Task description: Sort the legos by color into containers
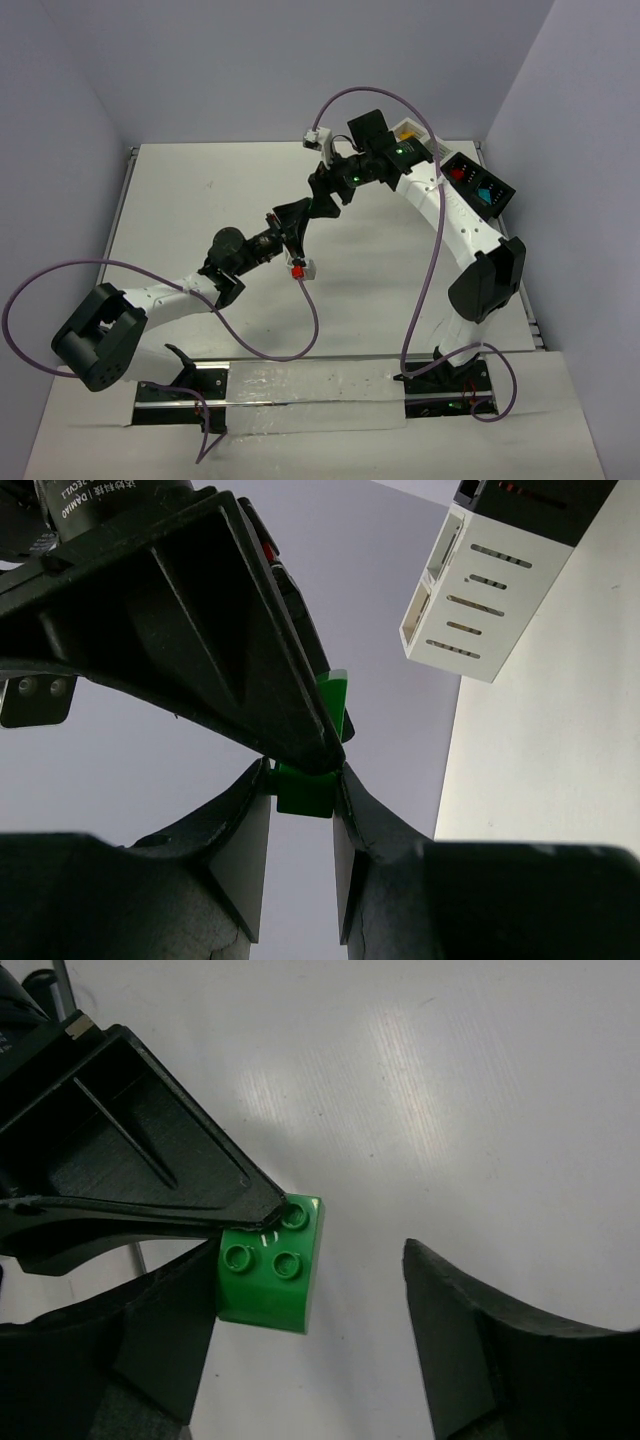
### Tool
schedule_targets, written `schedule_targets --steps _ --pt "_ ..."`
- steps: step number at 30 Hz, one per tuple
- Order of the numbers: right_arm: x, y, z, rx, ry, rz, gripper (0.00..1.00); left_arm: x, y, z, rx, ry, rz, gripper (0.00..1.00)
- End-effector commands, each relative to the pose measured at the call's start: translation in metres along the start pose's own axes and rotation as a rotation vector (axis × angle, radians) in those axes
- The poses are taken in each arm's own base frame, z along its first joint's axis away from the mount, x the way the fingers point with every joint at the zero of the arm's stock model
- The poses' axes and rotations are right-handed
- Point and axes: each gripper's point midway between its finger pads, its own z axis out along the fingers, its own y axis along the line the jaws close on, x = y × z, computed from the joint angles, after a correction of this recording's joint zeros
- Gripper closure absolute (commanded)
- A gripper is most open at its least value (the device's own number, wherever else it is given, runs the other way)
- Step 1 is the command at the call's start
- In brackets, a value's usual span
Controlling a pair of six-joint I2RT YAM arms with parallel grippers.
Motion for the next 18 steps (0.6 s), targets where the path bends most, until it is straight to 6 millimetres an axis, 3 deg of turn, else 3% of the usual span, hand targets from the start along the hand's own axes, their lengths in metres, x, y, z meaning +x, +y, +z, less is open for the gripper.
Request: schedule_targets --steps 1,5,8,10,11,13,14,15,17,18 --pt "-0.003 0.002 -0.001 0.009 0.01 -0.03 0.28 -0.013 0.016 0.0 -0.034 -0.042 0.024 0.98" --pt "0.004 0.0 0.002 0.001 0.049 -0.019 0.4 -0.013 0.016 0.001 -0.035 -0.042 0.022 0.97" --pt "0.006 0.0 0.002 -0.002 0.061 -0.021 0.62 -0.013 0.015 0.002 -0.034 -0.043 0.023 0.91" --pt "0.005 -0.001 0.001 -0.001 0.061 -0.025 0.73 -0.012 0.014 0.002 -0.032 -0.038 0.024 0.69" --pt "0.004 -0.001 0.0 0.003 0.058 -0.031 0.77 -0.011 0.014 0.001 -0.029 -0.034 0.024 0.47" --pt "0.002 -0.007 -0.005 0.023 0.049 -0.016 0.91 -0.009 0.012 0.0 -0.026 -0.022 0.02 0.17" --pt "0.001 -0.012 -0.008 0.035 0.039 -0.001 0.95 -0.007 0.01 -0.001 -0.023 -0.015 0.014 0.07" --pt "-0.002 -0.021 -0.014 0.057 0.021 0.01 0.98 -0.005 0.009 -0.002 -0.022 -0.001 0.009 0.01" --pt "-0.002 -0.055 -0.033 0.145 -0.015 0.081 1.0 -0.002 0.006 -0.006 -0.015 0.021 -0.012 0.01" --pt "-0.006 -0.085 -0.051 0.232 -0.064 0.111 1.0 0.001 0.008 -0.01 -0.019 0.046 -0.034 0.01"
